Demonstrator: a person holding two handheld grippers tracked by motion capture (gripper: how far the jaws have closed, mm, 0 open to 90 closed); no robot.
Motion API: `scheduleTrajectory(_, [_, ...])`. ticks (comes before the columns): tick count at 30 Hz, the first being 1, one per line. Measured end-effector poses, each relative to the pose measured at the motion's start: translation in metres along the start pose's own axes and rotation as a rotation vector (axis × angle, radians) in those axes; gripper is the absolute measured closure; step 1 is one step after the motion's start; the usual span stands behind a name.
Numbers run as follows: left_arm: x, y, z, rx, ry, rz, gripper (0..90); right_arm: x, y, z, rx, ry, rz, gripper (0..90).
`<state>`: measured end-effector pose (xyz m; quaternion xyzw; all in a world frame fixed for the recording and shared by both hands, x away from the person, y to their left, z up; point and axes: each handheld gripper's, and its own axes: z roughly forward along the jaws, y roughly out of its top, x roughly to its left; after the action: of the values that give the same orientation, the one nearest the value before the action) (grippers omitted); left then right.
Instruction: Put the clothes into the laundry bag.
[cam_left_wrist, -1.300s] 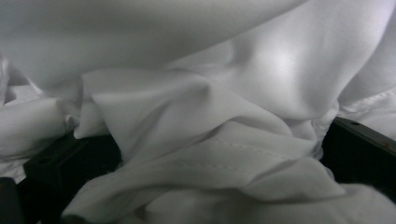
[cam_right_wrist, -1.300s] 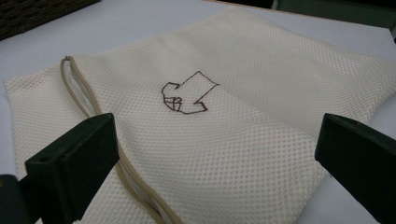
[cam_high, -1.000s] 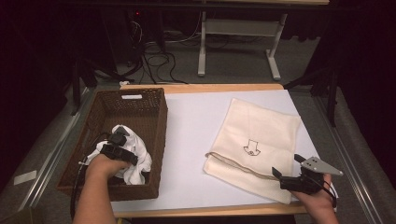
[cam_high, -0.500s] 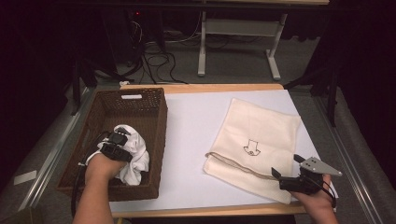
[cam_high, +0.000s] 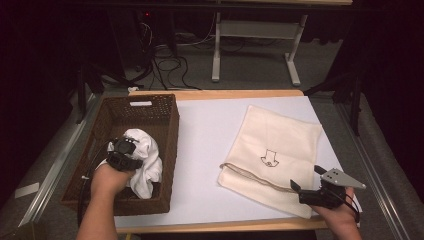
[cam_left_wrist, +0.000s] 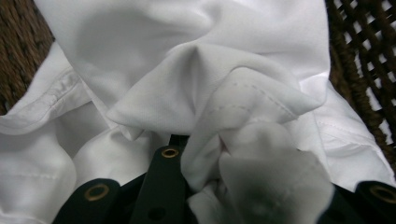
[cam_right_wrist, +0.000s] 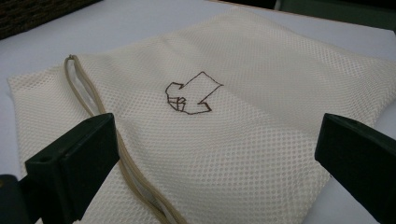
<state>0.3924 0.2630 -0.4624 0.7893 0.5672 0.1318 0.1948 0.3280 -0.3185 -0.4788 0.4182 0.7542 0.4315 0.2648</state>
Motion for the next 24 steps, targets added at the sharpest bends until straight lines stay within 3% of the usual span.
scheduleTrajectory(5, [-0.003, -0.002, -0.013, -0.122, 0.024, 0.029, 75.2, 0.000, 0.000, 0.000, 0.002, -0.002, -0.001, 0.5])
scheduleTrajectory(8, [-0.002, -0.004, -0.019, -0.190, 0.024, 0.024, 75.3, 0.001, 0.000, 0.000, 0.003, -0.002, 0.002, 0.5])
scheduleTrajectory(10, [-0.002, -0.004, -0.021, -0.210, 0.027, 0.024, 75.2, 0.001, 0.000, 0.000, 0.002, -0.001, -0.003, 0.5])
scheduleTrajectory(13, [-0.004, -0.007, -0.031, -0.313, 0.051, 0.038, 75.2, 0.001, 0.000, 0.000, 0.002, -0.001, -0.003, 0.5])
scheduleTrajectory(14, [-0.004, -0.007, -0.031, -0.313, 0.051, 0.038, 75.2, 0.001, 0.000, 0.000, 0.002, -0.001, -0.003, 0.5])
scheduleTrajectory(15, [-0.006, -0.009, -0.037, -0.374, 0.061, 0.048, 75.2, 0.001, 0.000, 0.000, 0.001, -0.001, -0.006, 0.5])
scheduleTrajectory(16, [-0.006, -0.009, -0.037, -0.374, 0.061, 0.048, 75.2, 0.001, 0.000, 0.000, 0.001, -0.001, -0.006, 0.5])
scheduleTrajectory(19, [-0.009, -0.014, -0.046, -0.473, 0.092, 0.070, 75.1, 0.002, 0.000, 0.000, 0.000, 0.000, -0.003, 0.5])
scheduleTrajectory(24, [-0.010, -0.022, -0.057, -0.594, 0.115, 0.061, 75.1, 0.002, 0.000, 0.000, -0.002, 0.001, -0.009, 0.5])
